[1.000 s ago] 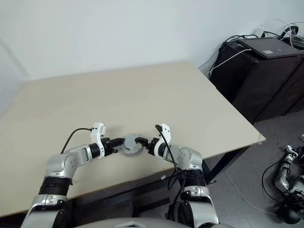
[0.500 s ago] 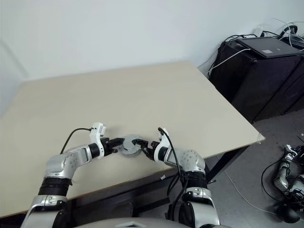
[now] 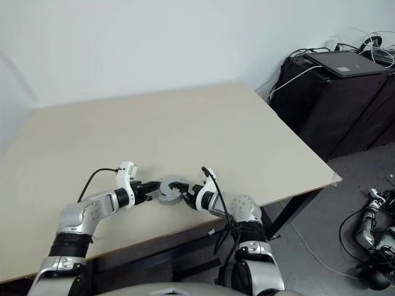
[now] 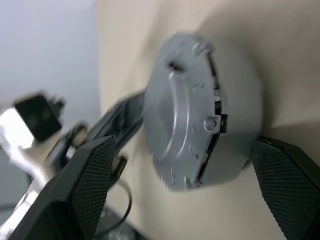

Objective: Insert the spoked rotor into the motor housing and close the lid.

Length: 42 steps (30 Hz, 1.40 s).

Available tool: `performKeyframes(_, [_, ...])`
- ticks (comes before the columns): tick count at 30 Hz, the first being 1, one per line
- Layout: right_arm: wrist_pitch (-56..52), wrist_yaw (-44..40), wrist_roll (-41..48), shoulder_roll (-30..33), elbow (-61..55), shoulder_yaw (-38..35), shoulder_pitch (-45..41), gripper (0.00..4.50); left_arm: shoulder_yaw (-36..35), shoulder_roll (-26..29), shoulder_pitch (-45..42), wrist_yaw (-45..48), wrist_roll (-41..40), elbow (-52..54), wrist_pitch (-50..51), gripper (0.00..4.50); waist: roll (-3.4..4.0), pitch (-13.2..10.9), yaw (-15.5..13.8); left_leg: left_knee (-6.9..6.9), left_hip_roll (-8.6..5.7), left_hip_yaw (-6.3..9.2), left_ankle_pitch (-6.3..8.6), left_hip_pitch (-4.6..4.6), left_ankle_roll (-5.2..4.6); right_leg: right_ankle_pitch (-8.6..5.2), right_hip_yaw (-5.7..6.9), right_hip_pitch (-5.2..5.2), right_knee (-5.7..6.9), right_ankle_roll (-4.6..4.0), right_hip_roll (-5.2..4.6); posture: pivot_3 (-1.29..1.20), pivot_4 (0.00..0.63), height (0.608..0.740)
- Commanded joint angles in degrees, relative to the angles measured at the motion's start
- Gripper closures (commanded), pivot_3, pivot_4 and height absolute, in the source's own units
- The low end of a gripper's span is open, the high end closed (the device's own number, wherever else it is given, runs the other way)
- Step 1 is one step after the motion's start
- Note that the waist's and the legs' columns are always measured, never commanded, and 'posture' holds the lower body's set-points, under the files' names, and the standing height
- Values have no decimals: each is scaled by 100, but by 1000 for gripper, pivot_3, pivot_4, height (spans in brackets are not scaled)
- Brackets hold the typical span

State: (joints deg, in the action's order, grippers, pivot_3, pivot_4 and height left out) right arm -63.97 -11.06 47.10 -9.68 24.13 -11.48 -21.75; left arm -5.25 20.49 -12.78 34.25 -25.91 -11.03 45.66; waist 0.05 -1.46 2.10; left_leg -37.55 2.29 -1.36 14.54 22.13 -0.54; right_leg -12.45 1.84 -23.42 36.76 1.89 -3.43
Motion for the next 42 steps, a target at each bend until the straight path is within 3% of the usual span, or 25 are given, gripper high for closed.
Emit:
performKeyframes(1, [-192, -356, 336, -616, -427, 228, 9, 31, 173, -95, 20, 52, 7, 66, 67, 4500, 0, 1, 0, 0, -1, 0, -1, 20, -2, 1, -4, -5, 4, 2, 3, 0, 0, 740])
performKeyframes(10, [467, 328, 107, -736, -89, -104, -68, 31, 145, -136, 5, 70, 62, 51, 45, 4500, -4, 3, -8, -1, -12, 7, 1, 45, -9, -7, -6, -21, 1, 17, 2, 0, 0, 740])
performKeyframes(22, [457, 16, 241, -710, -474, 255, 106, 31, 121, -172, 0, 61, 95, 36, 40, 4500, -3, 2, -6, -8, -15, 7, 1, 46, -10, -5, -12, -20, 1, 20, 0, 0, 0, 740])
performKeyframes(32, [-68, 59, 4, -642, -622, 507, 294, 3102, 83, -224, 10, 36, 114, 32, 20, 4500, -6, -3, -1, -6, -14, 8, 1, 48, -10, -4, -11, -23, 1, 20, 1, 0, 0, 740])
performKeyframes(42, [-38, 90, -73, -692, -637, 371, 286, 3196, 34, -256, 76, 18, 91, 65, -34, 4500, -7, -3, -4, -7, -15, 7, 1, 47, -10, -5, -12, -21, 2, 20, 0, 0, 0, 740])
